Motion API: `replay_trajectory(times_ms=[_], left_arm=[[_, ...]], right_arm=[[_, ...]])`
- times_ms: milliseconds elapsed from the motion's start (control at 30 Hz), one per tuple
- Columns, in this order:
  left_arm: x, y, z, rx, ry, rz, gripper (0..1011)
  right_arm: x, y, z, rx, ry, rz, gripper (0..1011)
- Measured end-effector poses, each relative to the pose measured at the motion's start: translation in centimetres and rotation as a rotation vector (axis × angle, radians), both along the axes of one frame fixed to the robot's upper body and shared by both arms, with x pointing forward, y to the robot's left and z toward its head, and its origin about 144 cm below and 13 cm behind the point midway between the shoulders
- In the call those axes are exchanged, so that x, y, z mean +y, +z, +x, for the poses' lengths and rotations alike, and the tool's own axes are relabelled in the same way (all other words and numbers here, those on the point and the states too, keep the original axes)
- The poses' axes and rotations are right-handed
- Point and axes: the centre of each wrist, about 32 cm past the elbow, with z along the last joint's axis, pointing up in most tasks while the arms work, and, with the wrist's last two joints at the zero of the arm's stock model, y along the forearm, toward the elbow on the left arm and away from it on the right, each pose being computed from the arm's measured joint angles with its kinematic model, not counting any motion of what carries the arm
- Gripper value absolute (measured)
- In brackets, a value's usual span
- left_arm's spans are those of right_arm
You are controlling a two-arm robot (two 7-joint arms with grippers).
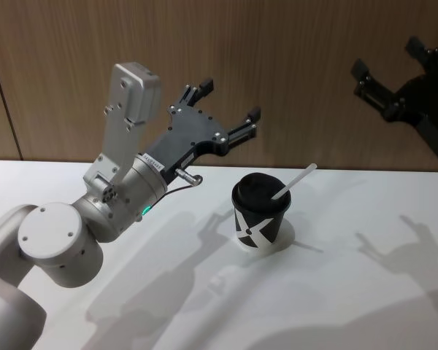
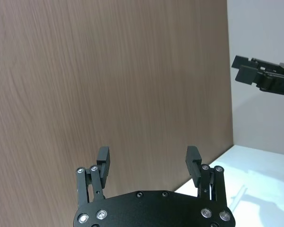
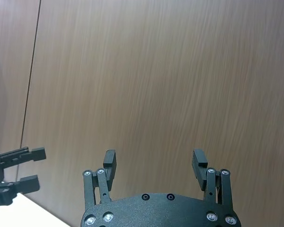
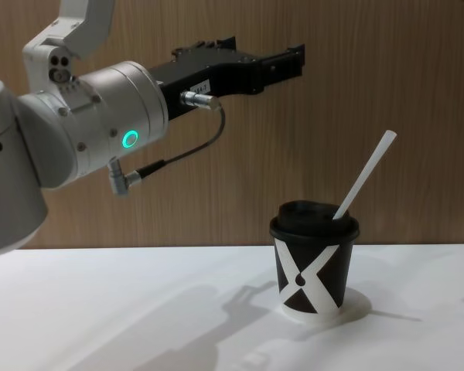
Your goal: Pick up the straw with one hand, pass it to the other hand, and insert it into the cup.
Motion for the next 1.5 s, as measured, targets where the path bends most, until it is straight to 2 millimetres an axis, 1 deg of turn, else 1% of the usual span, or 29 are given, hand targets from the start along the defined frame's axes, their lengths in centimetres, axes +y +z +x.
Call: replay_trajectory(times_ms=[167, 633, 1500], left_arm=[[-0.4, 0.0, 0.2, -0.027, 0.004, -0.003, 1003], [-1.0, 0.5, 0.7, -0.075, 0.007, -0.004, 1003], [-1.1, 0.7, 0.8, -0.096, 0.008, -0.004, 1003]], right_arm=[[0.0, 0.1, -0.4, 0.045, 0.030, 0.026, 1001], [-0.6, -0.1, -1.3, 0.115, 0.133, 0.029, 1001], [-0.7, -0.3, -1.7, 0.147, 0.196, 0.019, 1001]])
